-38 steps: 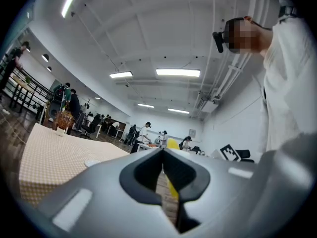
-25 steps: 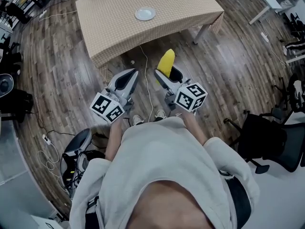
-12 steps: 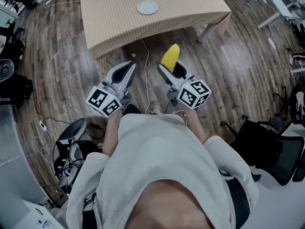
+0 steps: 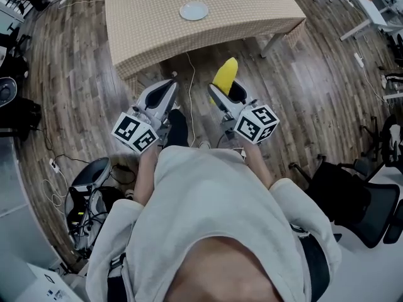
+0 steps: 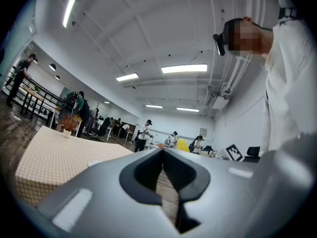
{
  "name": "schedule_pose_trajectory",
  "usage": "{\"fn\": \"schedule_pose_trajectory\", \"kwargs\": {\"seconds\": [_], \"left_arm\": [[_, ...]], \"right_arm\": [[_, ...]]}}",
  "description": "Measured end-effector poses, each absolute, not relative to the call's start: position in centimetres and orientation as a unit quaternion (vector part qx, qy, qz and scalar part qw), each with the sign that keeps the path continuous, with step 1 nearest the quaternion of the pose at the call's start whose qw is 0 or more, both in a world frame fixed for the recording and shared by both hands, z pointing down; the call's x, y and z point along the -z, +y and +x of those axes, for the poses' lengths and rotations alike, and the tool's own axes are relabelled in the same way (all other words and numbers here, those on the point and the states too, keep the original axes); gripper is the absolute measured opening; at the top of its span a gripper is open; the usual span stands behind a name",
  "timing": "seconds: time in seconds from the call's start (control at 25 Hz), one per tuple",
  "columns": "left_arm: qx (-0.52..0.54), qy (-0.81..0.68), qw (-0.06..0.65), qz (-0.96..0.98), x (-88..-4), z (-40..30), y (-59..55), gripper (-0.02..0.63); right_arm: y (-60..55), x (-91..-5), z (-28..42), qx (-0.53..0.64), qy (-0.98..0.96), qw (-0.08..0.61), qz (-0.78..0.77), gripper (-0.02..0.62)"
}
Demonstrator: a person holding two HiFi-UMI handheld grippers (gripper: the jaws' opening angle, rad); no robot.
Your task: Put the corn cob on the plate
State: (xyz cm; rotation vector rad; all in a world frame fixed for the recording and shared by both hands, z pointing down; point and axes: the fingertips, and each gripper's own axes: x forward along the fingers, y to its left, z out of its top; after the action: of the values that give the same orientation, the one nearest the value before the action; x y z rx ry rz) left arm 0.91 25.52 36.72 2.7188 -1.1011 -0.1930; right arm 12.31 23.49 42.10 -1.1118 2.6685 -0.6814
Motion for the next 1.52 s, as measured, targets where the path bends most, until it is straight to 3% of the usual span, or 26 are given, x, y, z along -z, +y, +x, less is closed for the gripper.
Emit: {"fn": "schedule_pose_trajectory", "kwargs": {"seconds": [0.6, 1.52], "left_arm": [[0.075, -0.354, 0.113, 0.925, -38.3, -0.7, 18.4, 0.009], [0.081, -0.313, 0.146, 0.935, -38.9, -9.0, -7.8, 0.009]], "right_arm": [[17.2, -43.7, 10.4, 0.222, 0.89, 0.076, -0.391, 0.261], [-8.1, -43.9, 1.7, 0.233, 0.874, 0.045, -0.424, 0.261]]}}
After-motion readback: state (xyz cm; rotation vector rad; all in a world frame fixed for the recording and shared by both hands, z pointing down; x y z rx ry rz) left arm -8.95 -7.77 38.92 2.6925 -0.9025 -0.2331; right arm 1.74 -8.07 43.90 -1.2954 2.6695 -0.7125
